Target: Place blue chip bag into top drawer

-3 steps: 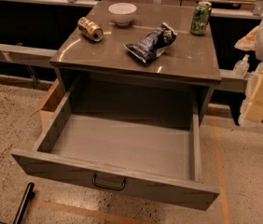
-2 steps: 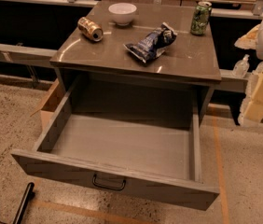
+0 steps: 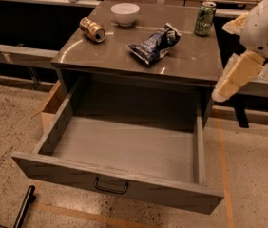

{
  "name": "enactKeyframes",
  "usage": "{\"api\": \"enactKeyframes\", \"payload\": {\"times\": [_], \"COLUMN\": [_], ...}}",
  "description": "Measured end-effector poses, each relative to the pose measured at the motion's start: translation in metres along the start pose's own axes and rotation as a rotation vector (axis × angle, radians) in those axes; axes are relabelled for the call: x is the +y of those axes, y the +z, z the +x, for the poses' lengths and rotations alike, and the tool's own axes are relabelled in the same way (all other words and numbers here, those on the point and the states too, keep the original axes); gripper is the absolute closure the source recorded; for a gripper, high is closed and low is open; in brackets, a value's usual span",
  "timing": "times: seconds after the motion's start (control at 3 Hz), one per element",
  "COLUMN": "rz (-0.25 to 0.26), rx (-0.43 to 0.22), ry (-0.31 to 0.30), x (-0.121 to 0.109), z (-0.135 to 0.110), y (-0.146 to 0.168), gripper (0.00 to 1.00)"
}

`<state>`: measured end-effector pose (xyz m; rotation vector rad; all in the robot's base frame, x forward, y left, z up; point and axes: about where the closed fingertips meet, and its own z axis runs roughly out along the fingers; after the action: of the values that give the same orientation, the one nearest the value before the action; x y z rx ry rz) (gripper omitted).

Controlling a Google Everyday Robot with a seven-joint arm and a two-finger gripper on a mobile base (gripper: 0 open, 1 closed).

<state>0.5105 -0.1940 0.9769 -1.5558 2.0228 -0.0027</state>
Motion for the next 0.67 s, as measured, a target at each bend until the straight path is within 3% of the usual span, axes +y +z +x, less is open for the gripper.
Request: {"api": "enactKeyframes", "payload": {"times": [0.33,0.67], "rz": [0.045,0.066], "rx": [-0.172,-0.290], "ry": [0.086,0.154], "x": [-0.039,-0.073], "z": [-0.019,-0.041], "y": [0.023,0.063], "gripper": [0.00,0.00]}}
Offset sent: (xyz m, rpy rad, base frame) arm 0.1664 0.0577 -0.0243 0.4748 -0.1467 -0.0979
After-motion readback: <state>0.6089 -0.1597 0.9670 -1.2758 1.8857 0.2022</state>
